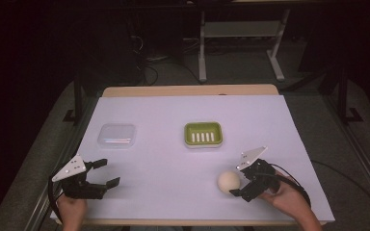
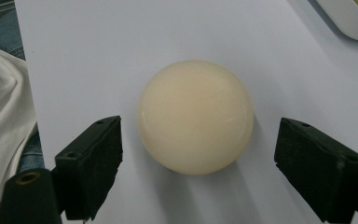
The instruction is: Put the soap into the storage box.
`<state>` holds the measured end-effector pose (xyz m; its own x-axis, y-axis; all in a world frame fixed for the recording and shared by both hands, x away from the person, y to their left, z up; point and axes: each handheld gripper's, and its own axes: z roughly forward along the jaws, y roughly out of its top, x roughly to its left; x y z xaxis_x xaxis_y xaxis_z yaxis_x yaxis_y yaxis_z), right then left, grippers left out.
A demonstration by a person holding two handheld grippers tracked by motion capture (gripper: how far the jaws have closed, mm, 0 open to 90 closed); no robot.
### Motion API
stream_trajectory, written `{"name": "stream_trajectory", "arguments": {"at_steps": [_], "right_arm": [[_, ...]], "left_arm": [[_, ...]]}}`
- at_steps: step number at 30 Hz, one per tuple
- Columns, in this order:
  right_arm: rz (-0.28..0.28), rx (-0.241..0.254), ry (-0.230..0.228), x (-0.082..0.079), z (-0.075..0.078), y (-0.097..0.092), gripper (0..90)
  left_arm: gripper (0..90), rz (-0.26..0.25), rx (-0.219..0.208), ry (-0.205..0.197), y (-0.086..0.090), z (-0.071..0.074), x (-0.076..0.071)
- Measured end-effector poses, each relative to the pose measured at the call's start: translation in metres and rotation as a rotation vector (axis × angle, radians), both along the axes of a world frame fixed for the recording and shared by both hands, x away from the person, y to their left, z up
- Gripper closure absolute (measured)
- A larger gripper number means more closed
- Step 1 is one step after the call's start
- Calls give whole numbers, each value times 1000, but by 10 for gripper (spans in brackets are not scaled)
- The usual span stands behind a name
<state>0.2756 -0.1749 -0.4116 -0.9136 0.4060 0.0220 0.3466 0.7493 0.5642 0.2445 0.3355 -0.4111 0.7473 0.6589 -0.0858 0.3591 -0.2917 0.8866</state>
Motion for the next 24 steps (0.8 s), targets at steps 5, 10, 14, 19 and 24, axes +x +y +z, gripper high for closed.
{"name": "stream_trajectory", "arguments": {"at_steps": [5,10,14,19,24], "right_arm": [[21,-18,7,4,-3,9,145],[22,-28,13,6,-4,14,143],[29,-28,31,9,-7,17,142],[39,-44,39,11,-13,22,143],[47,-74,38,12,-18,26,152]], "left_arm": [[131,4,-4,3,0,0,0],[131,2,2,1,0,0,0],[131,0,6,1,0,-1,0],[131,2,9,-3,0,-1,0],[131,2,8,-4,-1,-1,0]]}}
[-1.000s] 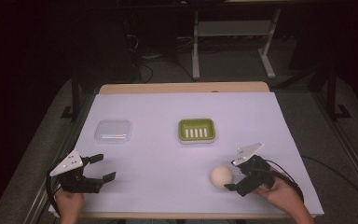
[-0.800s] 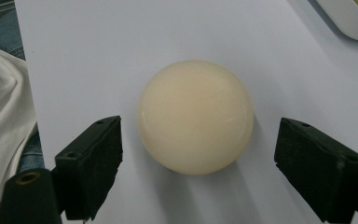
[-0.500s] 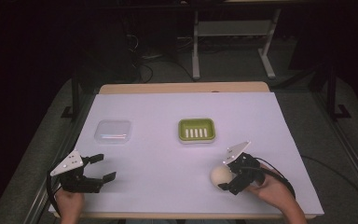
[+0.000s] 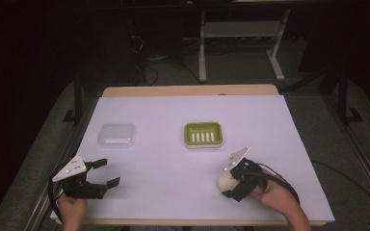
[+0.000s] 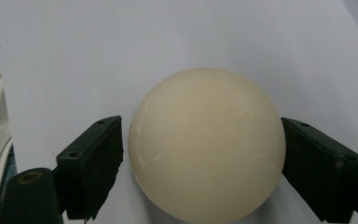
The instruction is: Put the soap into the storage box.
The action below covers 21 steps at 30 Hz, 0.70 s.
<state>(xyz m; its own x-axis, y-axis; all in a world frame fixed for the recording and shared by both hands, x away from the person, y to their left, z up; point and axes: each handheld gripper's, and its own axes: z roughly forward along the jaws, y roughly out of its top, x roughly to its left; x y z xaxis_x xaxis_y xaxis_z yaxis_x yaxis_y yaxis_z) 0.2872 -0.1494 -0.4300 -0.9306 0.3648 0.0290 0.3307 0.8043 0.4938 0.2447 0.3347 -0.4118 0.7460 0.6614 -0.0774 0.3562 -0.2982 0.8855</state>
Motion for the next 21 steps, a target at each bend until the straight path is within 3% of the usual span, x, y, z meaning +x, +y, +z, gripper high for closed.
{"name": "stream_trajectory", "arguments": {"at_steps": [21], "right_arm": [[4,-33,-13,0,-3,3,222]], "left_arm": [[131,1,2,1,0,0,0]]}}
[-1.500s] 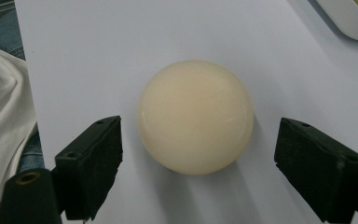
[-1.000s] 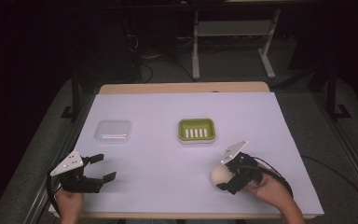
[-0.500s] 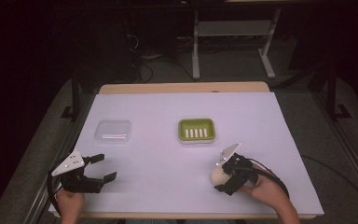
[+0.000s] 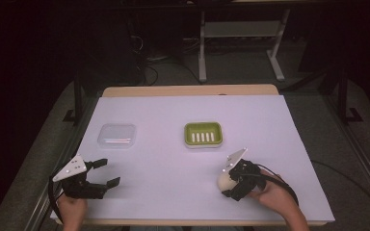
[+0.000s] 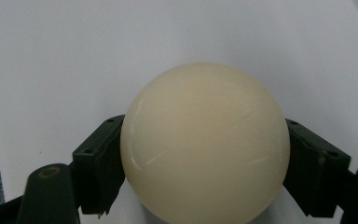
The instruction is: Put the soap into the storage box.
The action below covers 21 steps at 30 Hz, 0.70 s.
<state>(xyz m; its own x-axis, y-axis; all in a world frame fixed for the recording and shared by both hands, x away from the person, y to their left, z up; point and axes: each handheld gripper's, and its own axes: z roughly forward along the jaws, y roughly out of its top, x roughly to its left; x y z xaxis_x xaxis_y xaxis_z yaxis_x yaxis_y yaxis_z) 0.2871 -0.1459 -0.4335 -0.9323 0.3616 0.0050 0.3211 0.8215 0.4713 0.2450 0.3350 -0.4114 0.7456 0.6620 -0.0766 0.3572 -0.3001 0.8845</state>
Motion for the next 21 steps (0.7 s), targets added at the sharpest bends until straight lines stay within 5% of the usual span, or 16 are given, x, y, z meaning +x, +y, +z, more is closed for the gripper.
{"name": "stream_trajectory", "arguments": {"at_steps": [21], "right_arm": [[-23,17,-10,-1,7,-2,228]], "left_arm": [[131,-6,-1,-4,0,0,0]]}}
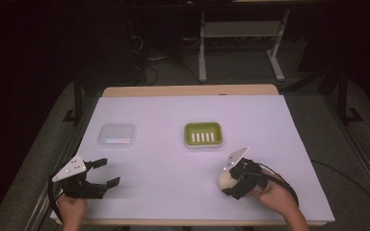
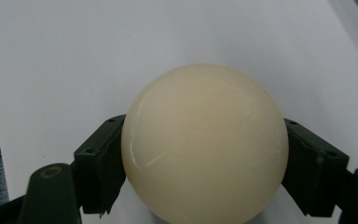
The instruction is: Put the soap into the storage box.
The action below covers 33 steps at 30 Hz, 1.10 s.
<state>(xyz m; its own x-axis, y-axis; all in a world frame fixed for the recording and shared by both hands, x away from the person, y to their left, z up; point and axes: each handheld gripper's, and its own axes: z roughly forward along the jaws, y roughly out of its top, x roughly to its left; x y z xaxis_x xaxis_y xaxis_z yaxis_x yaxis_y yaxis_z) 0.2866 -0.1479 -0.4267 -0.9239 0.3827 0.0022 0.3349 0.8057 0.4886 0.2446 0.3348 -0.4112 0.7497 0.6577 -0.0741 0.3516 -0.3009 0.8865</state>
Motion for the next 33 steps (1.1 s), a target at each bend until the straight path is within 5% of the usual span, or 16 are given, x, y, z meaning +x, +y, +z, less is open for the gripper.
{"name": "stream_trajectory", "arguments": {"at_steps": [33], "right_arm": [[17,67,4,10,16,5,228]], "left_arm": [[131,2,0,5,-2,-1,-2]]}}
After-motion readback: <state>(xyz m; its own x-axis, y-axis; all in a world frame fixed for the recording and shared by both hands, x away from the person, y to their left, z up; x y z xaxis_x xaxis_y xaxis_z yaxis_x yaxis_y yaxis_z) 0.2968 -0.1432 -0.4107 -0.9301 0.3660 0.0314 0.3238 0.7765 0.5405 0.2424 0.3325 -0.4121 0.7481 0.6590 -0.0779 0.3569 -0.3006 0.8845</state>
